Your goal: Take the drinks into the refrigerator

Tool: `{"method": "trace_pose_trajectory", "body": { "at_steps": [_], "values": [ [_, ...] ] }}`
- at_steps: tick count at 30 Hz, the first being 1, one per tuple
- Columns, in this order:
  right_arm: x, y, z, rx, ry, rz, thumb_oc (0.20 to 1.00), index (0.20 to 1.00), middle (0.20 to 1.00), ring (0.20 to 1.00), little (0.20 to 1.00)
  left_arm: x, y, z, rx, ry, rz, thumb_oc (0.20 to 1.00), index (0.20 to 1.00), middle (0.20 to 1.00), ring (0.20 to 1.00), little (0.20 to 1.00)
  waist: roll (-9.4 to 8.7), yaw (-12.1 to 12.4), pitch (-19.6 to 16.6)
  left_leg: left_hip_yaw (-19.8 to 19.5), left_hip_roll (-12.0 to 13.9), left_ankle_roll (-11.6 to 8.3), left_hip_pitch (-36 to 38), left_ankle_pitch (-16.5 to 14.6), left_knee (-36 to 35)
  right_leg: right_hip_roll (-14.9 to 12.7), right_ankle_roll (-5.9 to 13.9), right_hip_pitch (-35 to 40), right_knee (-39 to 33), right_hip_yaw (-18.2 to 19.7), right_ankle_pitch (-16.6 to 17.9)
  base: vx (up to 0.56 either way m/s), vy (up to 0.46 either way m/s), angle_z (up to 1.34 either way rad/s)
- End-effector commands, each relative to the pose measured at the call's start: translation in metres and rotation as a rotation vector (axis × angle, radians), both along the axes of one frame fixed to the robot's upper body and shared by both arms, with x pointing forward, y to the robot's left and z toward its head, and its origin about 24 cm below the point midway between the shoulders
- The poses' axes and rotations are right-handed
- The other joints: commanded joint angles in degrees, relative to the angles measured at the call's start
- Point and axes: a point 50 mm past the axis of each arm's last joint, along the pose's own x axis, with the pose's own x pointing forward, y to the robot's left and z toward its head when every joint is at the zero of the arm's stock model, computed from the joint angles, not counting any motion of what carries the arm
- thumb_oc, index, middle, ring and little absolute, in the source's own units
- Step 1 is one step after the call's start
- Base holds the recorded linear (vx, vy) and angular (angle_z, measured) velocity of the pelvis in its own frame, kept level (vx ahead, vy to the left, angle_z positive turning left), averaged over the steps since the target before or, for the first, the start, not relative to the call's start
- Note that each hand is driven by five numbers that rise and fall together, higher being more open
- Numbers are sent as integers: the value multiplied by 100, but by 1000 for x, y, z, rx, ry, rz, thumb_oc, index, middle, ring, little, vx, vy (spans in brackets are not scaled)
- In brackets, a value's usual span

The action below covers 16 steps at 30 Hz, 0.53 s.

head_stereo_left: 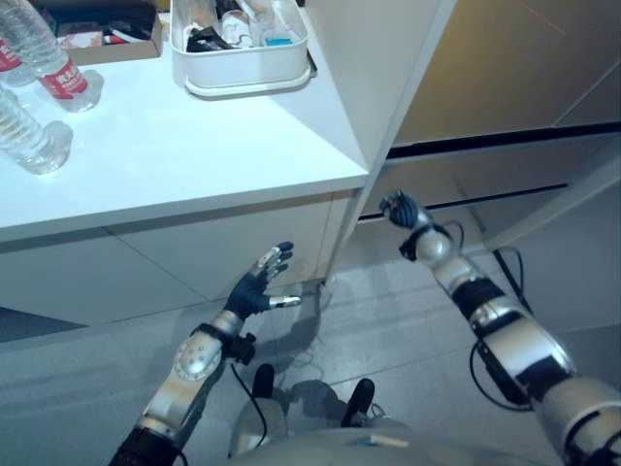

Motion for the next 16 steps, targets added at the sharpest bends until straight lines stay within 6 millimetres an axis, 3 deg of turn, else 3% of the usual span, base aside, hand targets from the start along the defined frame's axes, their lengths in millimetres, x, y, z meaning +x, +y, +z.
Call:
{"method": "trace_pose_trajectory", "body": {
  "at_steps": [1, 4, 6, 9, 12, 13, 16],
  "values": [
    [-12, -4, -11, 151, -8, -75, 1000, 1000, 1000, 1000, 1000, -2, 6, -10, -41, 29, 90, 1000, 1000, 1000, 1000, 1000, -192, -121, -276, 49, -318, 289, -282, -47, -70, -226, 411, 358, 25, 216, -168, 0, 0, 0],
    [-55, -13, -56, 247, 146, -183, 1000, 1000, 1000, 1000, 1000, -6, 10, -40, -23, 155, 135, 1000, 1000, 1000, 1000, 1000, -148, -266, -321, 73, -308, 288, -226, -53, -70, -219, 411, 400, 25, 206, -185, 0, 0, 0],
    [-86, -12, -87, 288, 283, -242, 1000, 1000, 1000, 1000, 1000, -11, 15, -65, -25, 269, 213, 1000, 1000, 1000, 1000, 1000, -112, -351, -364, 100, -298, 289, -177, -67, -70, -213, 400, 435, 25, 210, -203, 16, -3, -1],
    [-141, -3, -129, 349, 514, -338, 1000, 1000, 1000, 1000, 1000, -20, 19, -102, 123, 432, 288, 1000, 1000, 1000, 1000, 1000, -64, -475, -428, 143, -289, 288, -82, -96, -70, -191, 380, 494, 25, 237, -236, 26, -3, -3],
    [-173, 5, -146, 310, 648, -331, 1000, 1000, 1000, 1000, 1000, -37, 20, -134, 231, 620, 339, 1000, 1000, 1000, 1000, 1000, -24, -597, -491, 221, -267, 279, 31, -138, -70, -178, 367, 559, 27, 286, -266, 26, 2, -1],
    [-173, 5, -146, 309, 648, -331, 1000, 1000, 1000, 1000, 1000, -36, 20, -134, 232, 619, 339, 1000, 1000, 1000, 1000, 1000, -21, -595, -484, 223, -266, 278, 38, -142, -70, -177, 367, 564, 27, 289, -269, 49, 15, -5],
    [-218, 4, -163, 282, 812, -400, 1000, 1000, 1000, 1000, 1000, -61, 23, -157, 269, 819, 403, 1000, 1000, 1000, 1000, 1000, 23, -725, -611, 329, -243, 278, 211, -221, -70, -156, 354, 666, 28, 358, -313, 66, 5, -21]
  ]
}}
